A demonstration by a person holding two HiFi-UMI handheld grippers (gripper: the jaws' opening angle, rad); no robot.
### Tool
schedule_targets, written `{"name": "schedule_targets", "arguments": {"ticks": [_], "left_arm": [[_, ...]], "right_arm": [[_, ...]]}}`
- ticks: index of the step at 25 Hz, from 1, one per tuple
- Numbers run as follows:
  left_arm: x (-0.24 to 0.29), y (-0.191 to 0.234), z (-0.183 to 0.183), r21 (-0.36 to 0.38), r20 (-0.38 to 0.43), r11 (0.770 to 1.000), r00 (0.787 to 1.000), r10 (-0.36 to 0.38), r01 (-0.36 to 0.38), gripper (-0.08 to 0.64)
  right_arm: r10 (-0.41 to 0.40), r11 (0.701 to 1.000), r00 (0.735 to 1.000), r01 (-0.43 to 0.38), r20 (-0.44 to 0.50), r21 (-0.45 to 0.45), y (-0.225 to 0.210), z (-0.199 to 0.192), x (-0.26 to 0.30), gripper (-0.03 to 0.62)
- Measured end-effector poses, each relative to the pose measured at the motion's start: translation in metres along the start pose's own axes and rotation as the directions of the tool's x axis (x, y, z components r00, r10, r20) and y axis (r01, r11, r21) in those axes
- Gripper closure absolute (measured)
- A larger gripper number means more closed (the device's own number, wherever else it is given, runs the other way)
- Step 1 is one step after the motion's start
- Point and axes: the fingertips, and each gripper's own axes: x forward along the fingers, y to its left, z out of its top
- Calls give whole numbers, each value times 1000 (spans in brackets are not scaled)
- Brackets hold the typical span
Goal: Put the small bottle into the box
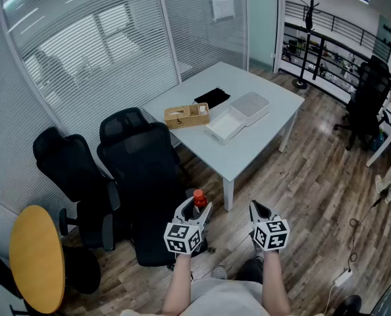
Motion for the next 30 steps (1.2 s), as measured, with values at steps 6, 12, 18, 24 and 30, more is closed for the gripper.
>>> {"name": "schedule_targets", "arguments": {"ticks": [6, 12, 18, 24, 30], "left_arm": [[5, -2, -1, 3, -3, 1000, 1000, -6, 6, 322], [11, -6, -1, 12, -8, 1000, 1000, -12, 13, 322], [23, -6, 1, 19, -14, 1000, 1000, 9, -9, 322], [50, -8, 0, 9, -24, 999, 999, 37, -36, 322], [101, -18, 15, 10, -21, 998, 998, 66, -66, 322]], "right_arm": [[-11, 1000, 1000, 11, -1, 2, -6, -2, -1, 575], [-21, 1000, 1000, 20, 6, 16, -16, -2, 0, 575], [15, 998, 1000, -16, 18, 68, -29, 1, 6, 575], [43, 997, 999, -42, -4, 67, -55, 0, 21, 575], [84, 992, 996, -85, 9, 91, -100, 29, 47, 575]]}}
